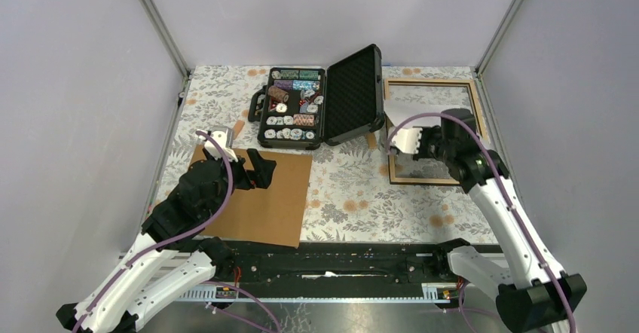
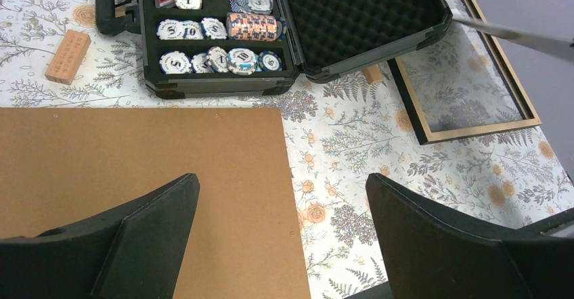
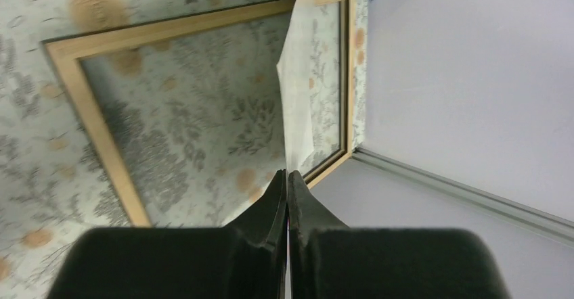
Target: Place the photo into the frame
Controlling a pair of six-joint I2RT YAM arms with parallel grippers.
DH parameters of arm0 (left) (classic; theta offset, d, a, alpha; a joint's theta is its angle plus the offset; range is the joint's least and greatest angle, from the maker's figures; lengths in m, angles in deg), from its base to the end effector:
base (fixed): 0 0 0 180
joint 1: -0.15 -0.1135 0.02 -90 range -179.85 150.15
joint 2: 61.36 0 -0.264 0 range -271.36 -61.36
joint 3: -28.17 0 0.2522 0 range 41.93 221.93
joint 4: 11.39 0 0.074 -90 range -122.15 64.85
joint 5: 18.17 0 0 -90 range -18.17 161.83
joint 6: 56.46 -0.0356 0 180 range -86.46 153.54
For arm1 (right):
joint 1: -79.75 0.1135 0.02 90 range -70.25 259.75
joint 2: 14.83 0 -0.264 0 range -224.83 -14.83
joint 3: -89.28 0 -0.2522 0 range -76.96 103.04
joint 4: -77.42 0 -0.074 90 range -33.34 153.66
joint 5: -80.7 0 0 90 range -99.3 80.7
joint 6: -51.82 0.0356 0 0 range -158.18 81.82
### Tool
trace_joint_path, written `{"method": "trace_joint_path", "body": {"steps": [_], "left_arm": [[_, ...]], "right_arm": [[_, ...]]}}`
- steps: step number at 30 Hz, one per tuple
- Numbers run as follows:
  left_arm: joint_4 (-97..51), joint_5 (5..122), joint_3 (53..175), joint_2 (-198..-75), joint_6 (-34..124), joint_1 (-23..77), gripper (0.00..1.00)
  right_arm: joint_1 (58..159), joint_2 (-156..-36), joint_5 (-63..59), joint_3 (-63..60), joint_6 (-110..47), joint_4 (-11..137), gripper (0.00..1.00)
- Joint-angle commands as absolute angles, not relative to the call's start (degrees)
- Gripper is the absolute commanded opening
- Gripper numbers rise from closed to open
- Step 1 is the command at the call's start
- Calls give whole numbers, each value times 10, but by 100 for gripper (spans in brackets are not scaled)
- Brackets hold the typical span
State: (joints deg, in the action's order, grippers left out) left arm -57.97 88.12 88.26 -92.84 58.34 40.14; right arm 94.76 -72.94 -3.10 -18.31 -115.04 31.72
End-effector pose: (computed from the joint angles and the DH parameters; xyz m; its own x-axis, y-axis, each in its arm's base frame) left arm 0.0977 -0.0689 0.3388 -0.3876 -0.2004 -0.8998 0.2752 0.9064 -0.3204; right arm 0.2098 0.0602 0.3430 0.2230 -0.9425 -0.2488 -0.5688 0.0815 -0.8184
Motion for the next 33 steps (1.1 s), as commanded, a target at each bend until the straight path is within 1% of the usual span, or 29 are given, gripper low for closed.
{"method": "trace_joint_path", "body": {"steps": [1, 4, 10, 15, 24, 33], "left_arm": [[-548, 872, 882, -929, 574, 400, 99], [-544, 869, 882, -929, 573, 400, 99], [-544, 875, 881, -925, 573, 400, 99], [-548, 886, 879, -913, 577, 401, 99], [-547, 893, 879, -898, 576, 400, 99], [-548, 895, 878, -884, 577, 400, 99]], "right_arm": [[948, -651, 9, -215, -1168, 272, 0], [948, -626, 8, -263, -1172, 286, 0], [948, -635, -1, -332, -1195, 341, 0], [948, -677, -50, -327, -1214, 352, 0], [948, -771, -53, -310, -1265, 389, 0], [942, -825, -105, -343, -1324, 486, 0]]}}
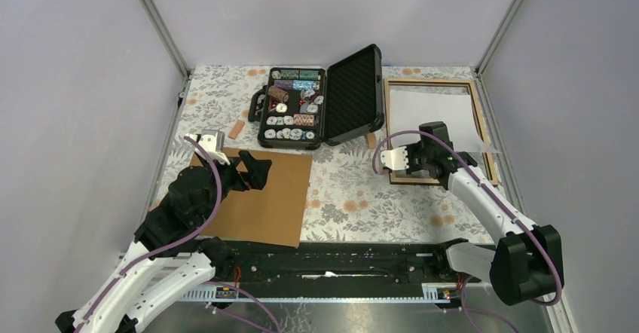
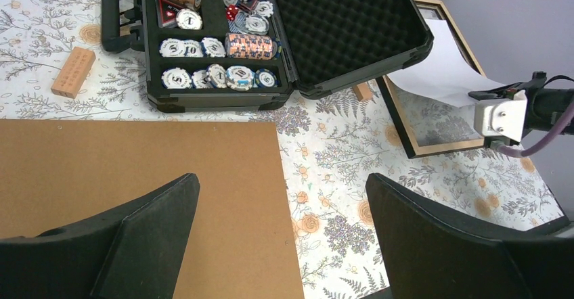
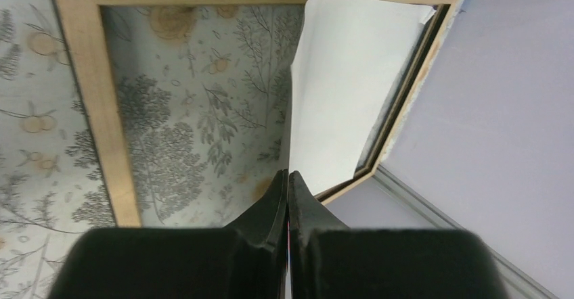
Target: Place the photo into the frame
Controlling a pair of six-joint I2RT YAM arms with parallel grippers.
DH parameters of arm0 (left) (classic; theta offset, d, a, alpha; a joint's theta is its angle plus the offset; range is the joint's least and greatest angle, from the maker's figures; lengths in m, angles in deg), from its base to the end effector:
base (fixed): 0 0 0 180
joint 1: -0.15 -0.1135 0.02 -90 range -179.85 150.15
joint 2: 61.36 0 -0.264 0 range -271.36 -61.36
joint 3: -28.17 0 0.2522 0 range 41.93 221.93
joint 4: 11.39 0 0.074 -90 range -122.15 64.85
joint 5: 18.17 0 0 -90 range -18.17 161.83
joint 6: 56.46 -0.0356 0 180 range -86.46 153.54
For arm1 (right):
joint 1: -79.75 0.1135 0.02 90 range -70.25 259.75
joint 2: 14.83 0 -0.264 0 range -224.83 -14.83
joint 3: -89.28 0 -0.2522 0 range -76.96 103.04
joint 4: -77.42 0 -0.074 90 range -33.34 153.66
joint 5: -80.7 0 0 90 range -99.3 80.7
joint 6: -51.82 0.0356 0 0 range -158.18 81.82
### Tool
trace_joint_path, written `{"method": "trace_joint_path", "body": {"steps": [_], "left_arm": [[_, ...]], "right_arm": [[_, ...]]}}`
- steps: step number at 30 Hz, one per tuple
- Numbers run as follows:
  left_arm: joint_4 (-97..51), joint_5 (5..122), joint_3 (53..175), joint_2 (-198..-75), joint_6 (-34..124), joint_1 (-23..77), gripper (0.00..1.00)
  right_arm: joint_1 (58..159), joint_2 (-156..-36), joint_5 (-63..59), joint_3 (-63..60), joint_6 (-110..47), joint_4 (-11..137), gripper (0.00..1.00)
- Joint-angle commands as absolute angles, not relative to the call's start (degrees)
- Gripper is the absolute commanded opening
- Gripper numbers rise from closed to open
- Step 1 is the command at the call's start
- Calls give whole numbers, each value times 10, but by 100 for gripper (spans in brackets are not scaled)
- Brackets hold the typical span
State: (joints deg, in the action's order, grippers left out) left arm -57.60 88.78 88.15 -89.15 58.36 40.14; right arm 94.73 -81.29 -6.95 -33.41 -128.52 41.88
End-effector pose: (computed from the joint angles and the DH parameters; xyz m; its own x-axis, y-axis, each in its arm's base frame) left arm 0.0869 -0.0593 0.3448 -0.3355 -0.2426 -0.9102 0.2833 0.8955 -0.3432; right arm 0.2329 0.0638 0.2384 0.2905 -0.9566 -0.0246 -0.6777 -0.1875 -0.7111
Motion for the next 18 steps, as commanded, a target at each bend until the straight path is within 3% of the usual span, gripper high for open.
{"method": "trace_joint_path", "body": {"steps": [1, 14, 16, 18], "left_arm": [[-548, 895, 879, -884, 577, 400, 99], [-545, 899, 877, -876, 578, 400, 99], [-546, 899, 876, -875, 578, 400, 99], [-545, 900, 876, -875, 578, 401, 99]], "right_arm": [[940, -830, -103, -342, -1324, 492, 0], [933, -884, -76, -364, -1333, 553, 0], [930, -877, -78, -379, -1332, 572, 9], [929, -861, -79, -402, -1337, 598, 26]]}}
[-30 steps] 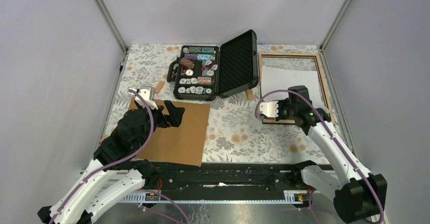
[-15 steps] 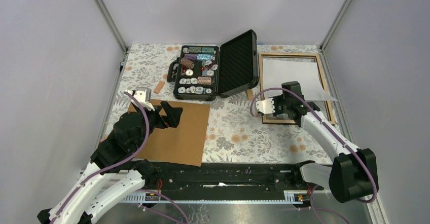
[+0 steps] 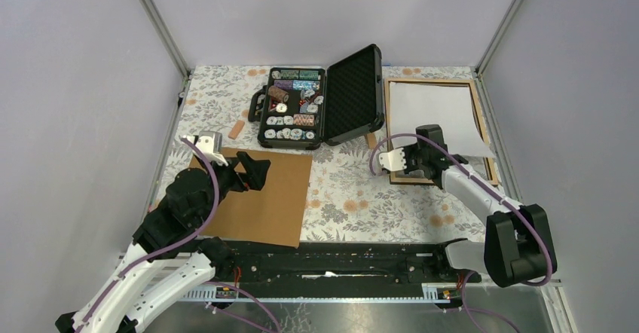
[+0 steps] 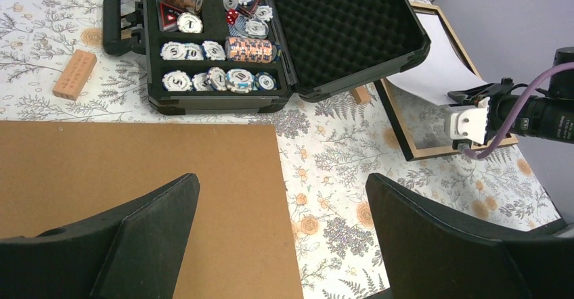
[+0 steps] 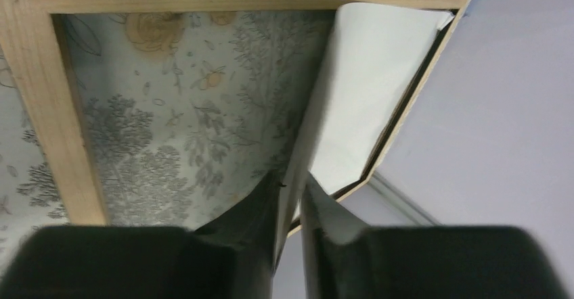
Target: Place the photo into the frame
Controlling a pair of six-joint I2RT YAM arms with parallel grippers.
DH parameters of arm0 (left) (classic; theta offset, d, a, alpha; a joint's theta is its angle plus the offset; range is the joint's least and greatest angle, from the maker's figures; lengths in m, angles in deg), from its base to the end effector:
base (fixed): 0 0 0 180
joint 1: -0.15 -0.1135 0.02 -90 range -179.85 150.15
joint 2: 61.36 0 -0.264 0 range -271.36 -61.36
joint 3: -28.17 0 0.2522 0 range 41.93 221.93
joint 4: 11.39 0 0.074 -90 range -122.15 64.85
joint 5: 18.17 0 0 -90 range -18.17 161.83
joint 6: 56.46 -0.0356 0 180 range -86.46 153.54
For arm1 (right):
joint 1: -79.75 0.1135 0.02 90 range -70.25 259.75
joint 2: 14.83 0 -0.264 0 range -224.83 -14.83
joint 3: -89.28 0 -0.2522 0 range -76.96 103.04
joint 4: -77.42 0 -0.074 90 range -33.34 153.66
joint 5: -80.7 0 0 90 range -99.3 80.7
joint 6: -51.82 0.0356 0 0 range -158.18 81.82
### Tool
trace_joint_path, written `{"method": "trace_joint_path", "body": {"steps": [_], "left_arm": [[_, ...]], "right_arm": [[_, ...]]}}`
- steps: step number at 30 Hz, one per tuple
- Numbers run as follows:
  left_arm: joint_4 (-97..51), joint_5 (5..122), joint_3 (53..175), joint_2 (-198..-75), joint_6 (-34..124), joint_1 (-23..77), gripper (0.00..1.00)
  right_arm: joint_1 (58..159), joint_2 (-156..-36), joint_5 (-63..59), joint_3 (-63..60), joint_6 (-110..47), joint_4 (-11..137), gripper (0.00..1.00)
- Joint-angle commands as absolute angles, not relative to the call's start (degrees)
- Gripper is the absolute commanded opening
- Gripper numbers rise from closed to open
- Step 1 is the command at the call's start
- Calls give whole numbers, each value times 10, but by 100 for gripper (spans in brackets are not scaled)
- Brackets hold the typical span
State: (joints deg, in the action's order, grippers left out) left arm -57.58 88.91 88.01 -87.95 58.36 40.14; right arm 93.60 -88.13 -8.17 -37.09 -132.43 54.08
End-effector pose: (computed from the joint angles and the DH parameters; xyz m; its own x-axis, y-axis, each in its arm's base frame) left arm 0.0834 -0.0563 0.3458 -0.3215 -0.2540 -0.9122 0.2865 0.8921 -0.3494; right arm 0.2540 0.0633 0.2067 0.3017 -0.9525 0.0408 -0.6417 -0.2345 -0.7302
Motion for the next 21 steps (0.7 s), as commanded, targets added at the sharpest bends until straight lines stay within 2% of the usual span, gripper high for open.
{"method": "trace_joint_path", "body": {"steps": [1, 4, 5, 6, 7, 10, 17, 19, 21], "left_arm": [[-546, 899, 876, -874, 578, 400, 99], [-546, 896, 877, -872, 578, 400, 99], [-546, 896, 877, -870, 577, 401, 99], [-547, 896, 877, -869, 577, 400, 99], [-547, 897, 876, -866, 577, 400, 99], [-544, 897, 875, -858, 578, 400, 99], [-542, 890, 875, -864, 576, 400, 99], [-542, 887, 875, -871, 575, 401, 99], [-541, 882, 876, -878, 575, 401, 99]], "right_arm": [[929, -853, -79, -413, -1338, 612, 35], [927, -830, -90, -443, -1330, 641, 53], [926, -817, -95, -454, -1324, 657, 65], [925, -804, -111, -465, -1317, 661, 90], [925, -788, -128, -472, -1299, 661, 98], [925, -732, -160, -445, -1172, 570, 100], [926, -656, -140, -325, -775, 310, 100], [926, -639, -199, -298, -655, 317, 100], [926, -634, -326, -257, -384, 341, 100]]}}
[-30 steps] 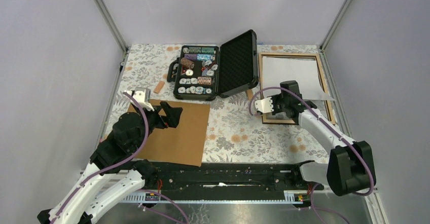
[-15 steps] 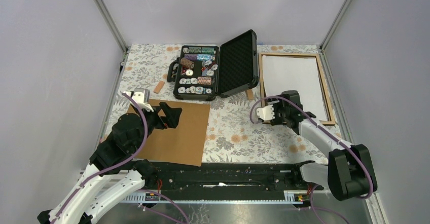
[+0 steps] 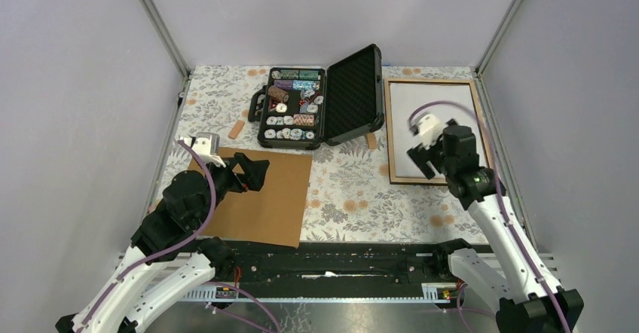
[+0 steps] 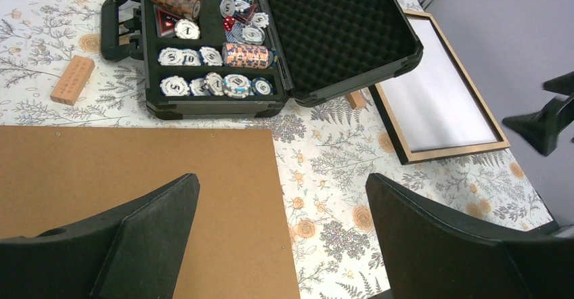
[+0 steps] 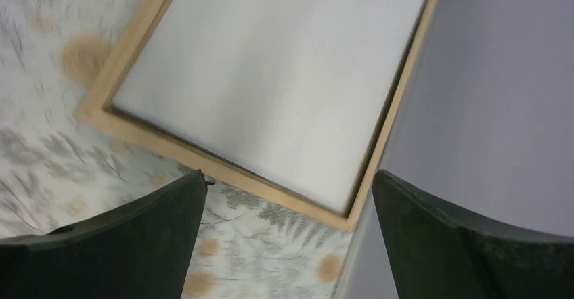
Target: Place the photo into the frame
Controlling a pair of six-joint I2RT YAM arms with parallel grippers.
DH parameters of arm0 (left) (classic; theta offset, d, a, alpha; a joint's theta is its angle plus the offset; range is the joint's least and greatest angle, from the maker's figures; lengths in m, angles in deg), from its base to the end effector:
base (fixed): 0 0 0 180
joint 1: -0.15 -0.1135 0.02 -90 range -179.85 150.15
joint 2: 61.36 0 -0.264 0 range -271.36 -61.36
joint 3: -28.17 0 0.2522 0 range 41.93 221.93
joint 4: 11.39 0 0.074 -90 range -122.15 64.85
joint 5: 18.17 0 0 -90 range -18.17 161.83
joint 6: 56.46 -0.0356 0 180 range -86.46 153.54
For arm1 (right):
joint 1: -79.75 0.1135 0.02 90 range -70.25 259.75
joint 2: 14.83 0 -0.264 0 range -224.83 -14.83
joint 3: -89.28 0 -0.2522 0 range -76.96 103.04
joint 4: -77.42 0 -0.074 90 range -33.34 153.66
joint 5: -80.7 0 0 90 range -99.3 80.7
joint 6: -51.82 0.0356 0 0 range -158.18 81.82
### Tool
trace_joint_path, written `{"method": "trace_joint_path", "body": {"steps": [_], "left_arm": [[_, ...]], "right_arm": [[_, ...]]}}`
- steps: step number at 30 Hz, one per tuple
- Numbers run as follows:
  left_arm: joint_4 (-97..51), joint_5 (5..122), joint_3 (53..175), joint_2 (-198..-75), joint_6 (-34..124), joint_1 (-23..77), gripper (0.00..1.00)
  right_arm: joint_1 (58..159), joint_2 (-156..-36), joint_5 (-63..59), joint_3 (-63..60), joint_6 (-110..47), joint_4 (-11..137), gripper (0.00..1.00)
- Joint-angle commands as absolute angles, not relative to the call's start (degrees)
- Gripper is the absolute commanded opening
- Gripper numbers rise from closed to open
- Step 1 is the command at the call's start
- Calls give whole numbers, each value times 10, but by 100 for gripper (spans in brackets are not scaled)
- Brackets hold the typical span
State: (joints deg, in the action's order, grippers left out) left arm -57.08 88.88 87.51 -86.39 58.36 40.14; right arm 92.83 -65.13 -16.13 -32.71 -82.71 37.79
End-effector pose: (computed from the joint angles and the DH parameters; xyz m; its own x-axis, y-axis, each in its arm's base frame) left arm 0.0795 -0.0531 0.3460 -0.3027 -0.2699 -0.9141 0.2943 0.8857 -0.3590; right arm 0.1900 0.0398 0.2926 -0.2785 -0.7796 -0.5610 -0.4513 0.6218 -0.6401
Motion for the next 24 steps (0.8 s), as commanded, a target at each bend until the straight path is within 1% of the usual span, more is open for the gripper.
{"method": "trace_joint_path", "body": {"steps": [1, 2, 3, 5, 6, 8, 12, 14, 17, 20, 22, 24], "left_arm": [[-541, 881, 876, -882, 575, 400, 99], [-542, 880, 876, -885, 575, 400, 99], [-542, 880, 875, -887, 575, 400, 99], [-541, 883, 875, -889, 575, 400, 99], [-541, 884, 876, -889, 576, 400, 99], [-544, 894, 875, -888, 577, 400, 99], [-554, 912, 877, -891, 583, 401, 99], [-556, 913, 878, -899, 585, 401, 99], [-560, 905, 880, -926, 587, 400, 99], [-566, 892, 887, -966, 592, 400, 99], [-574, 882, 896, -1000, 612, 400, 99], [-575, 867, 897, -1033, 645, 400, 99]], "right_arm": [[926, -640, -366, -233, -263, 316, 100], [926, -643, -364, -217, -177, 292, 100], [926, -647, -337, -217, -126, 290, 100], [926, -657, -266, -241, -83, 332, 100], [926, -669, -251, -255, -70, 354, 100], [926, -701, -259, -259, -59, 369, 100], [926, -748, -308, -203, -64, 323, 100], [926, -742, -288, -181, -74, 309, 100], [926, -711, -177, -163, -111, 320, 99], [926, -692, 3, -145, -138, 349, 100], [932, -694, 65, -131, -115, 354, 100], [954, -708, 89, -118, -95, 352, 100]]}}
